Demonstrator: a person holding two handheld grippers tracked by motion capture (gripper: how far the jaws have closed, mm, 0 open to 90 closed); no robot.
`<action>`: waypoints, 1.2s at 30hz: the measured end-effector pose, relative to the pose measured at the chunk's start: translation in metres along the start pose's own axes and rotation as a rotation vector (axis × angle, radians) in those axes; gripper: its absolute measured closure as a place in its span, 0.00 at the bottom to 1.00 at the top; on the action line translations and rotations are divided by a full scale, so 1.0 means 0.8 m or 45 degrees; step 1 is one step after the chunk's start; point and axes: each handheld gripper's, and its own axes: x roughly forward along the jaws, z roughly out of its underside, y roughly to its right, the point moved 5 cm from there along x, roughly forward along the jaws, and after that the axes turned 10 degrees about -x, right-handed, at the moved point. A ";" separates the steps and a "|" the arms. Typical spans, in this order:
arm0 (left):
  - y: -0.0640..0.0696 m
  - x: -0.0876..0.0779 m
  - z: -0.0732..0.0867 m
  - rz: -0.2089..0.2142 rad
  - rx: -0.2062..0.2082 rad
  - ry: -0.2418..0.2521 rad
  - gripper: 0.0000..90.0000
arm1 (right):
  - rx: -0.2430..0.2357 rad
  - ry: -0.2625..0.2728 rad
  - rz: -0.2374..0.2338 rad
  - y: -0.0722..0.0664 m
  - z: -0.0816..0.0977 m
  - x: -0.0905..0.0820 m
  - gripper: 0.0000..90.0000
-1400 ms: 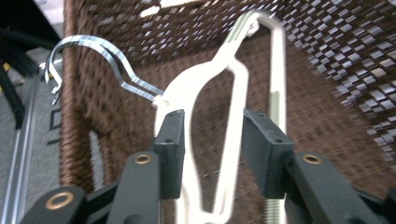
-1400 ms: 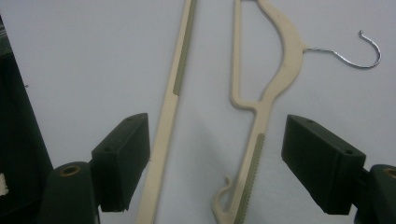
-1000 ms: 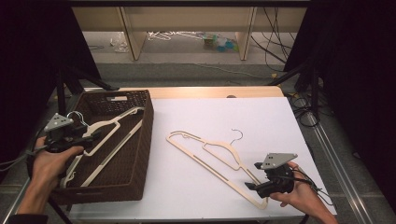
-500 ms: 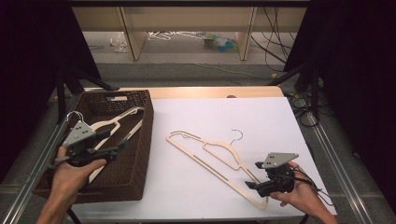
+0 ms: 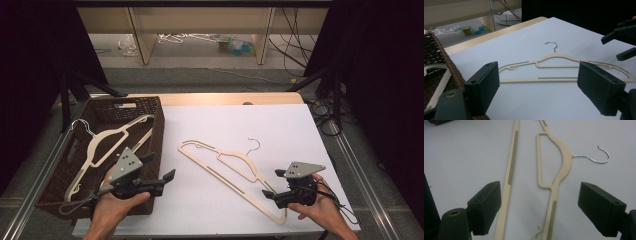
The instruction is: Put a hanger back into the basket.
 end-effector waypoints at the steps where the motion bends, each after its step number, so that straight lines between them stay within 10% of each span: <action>1: 0.004 0.003 0.003 0.012 0.004 0.010 0.19 | 0.001 0.011 0.006 0.000 -0.001 0.000 0.22; 25: 0.046 0.030 0.064 0.084 0.078 -0.084 0.19 | -0.011 0.001 0.002 -0.001 0.003 0.007 0.20; 36: 0.047 0.033 0.074 0.090 0.066 -0.103 0.19 | 0.016 -0.128 -0.001 0.006 0.011 0.023 0.21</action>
